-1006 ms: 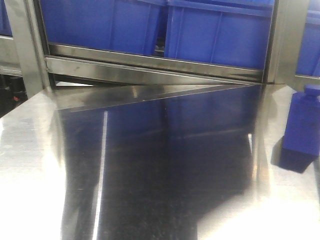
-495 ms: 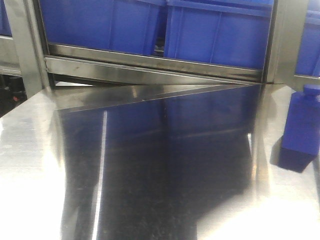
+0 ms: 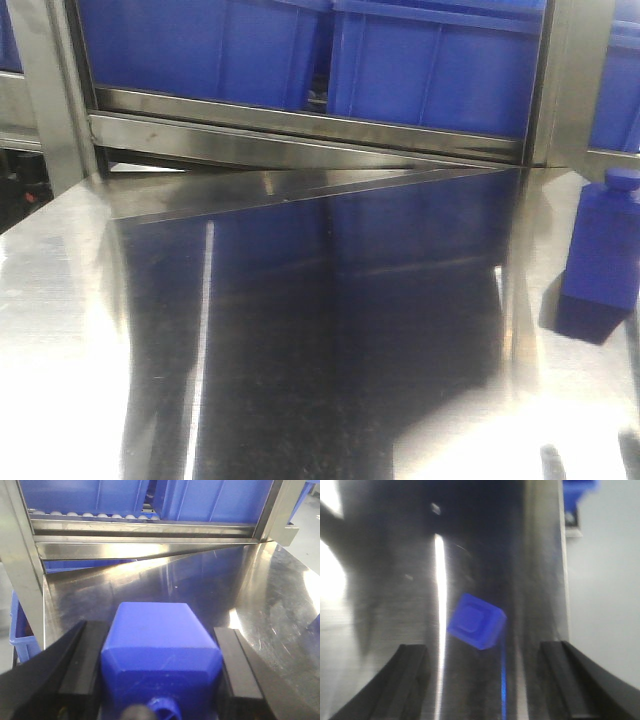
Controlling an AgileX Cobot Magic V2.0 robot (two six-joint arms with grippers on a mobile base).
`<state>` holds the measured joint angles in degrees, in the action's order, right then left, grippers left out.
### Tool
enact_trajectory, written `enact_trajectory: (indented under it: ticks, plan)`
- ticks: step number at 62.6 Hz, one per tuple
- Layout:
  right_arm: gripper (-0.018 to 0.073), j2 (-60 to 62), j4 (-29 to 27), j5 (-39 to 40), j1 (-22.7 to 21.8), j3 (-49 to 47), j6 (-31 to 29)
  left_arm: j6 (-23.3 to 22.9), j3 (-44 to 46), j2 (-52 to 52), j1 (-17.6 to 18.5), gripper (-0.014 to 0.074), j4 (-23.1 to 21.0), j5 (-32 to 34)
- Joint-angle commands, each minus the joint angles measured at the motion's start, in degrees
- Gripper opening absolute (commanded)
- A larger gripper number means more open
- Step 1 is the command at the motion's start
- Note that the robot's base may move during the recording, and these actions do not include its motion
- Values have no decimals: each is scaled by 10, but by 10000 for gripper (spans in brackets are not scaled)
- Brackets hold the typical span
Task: Pick and sort blue part to right shelf
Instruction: 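Lower the right gripper onto the other blue part and close it, then lift the blue part with the right gripper, holding both parts up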
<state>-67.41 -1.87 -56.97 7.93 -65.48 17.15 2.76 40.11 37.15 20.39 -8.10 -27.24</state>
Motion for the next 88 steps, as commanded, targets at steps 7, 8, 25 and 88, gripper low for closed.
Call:
enact_trajectory:
  ticks: [7, 8, 25, 88]
  plan:
    - [549, -72, 138, -23, 73, -52, 183, 1, 17, -2, 4, 315, -5, 54]
    - [549, -80, 141, -23, 77, -54, 197, 1, 17, -2, 4, 315, -5, 54]
    - [549, -147, 142, -6, 108, -74, 280, 1, 17, -2, 4, 315, -5, 54]
    - [321, -307, 153, -20, 108, -70, 323, 0, 17, -2, 3, 315, -5, 73]
